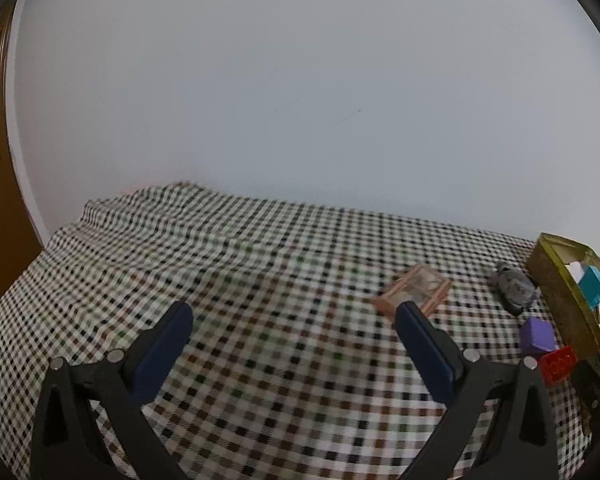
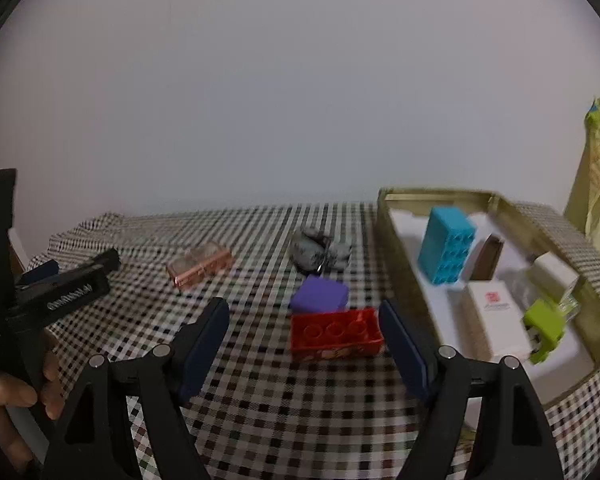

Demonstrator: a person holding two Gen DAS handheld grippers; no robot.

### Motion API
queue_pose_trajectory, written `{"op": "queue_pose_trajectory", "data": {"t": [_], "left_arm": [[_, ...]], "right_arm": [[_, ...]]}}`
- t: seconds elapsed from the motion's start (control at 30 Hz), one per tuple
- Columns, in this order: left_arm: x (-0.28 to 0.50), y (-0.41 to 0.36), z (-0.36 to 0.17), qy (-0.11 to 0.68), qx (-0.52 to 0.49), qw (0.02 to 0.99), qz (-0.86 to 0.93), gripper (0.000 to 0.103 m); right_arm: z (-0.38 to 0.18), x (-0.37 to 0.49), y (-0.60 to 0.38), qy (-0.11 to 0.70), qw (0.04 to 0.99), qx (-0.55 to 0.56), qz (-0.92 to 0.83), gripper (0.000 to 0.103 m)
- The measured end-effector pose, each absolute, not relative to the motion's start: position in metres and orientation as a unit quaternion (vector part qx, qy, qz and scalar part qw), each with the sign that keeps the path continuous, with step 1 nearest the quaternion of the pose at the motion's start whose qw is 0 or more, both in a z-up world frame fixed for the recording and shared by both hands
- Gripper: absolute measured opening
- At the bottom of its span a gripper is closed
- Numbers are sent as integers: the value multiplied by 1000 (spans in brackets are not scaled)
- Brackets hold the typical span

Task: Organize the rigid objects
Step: 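Grasp the red Lego brick with the right tool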

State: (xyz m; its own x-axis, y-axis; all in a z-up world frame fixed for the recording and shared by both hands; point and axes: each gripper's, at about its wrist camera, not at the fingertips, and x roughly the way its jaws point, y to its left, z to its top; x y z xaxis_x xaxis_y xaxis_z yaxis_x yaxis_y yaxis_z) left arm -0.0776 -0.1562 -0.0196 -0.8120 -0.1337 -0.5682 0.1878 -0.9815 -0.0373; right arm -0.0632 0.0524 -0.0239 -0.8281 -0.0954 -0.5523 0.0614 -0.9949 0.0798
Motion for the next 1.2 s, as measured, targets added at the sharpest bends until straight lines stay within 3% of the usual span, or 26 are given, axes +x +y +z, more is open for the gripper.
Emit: {"op": "queue_pose_trajectory", "data": {"t": [0.23, 0.87, 1.0, 1.1, 1.2], "left_arm": [[-82, -163, -23, 60, 312, 81, -945, 102], [-81, -168, -27, 68, 326, 69, -940, 102], [-83, -171, -27, 71, 327, 64, -940, 102], [-82, -171, -28, 73, 330, 63, -939, 102], [-81, -173, -27, 79, 330, 66, -938, 102]], "right_arm": [[-37, -88, 61, -41, 7, 341, -939, 79], [-61, -125, 26, 78, -91, 418, -900, 84], [-59, -113, 25, 78, -50, 418, -904, 86], [-60, -91, 30, -8, 82, 415, -906, 86], [-59, -81, 46, -49, 81, 407, -908, 86]]}}
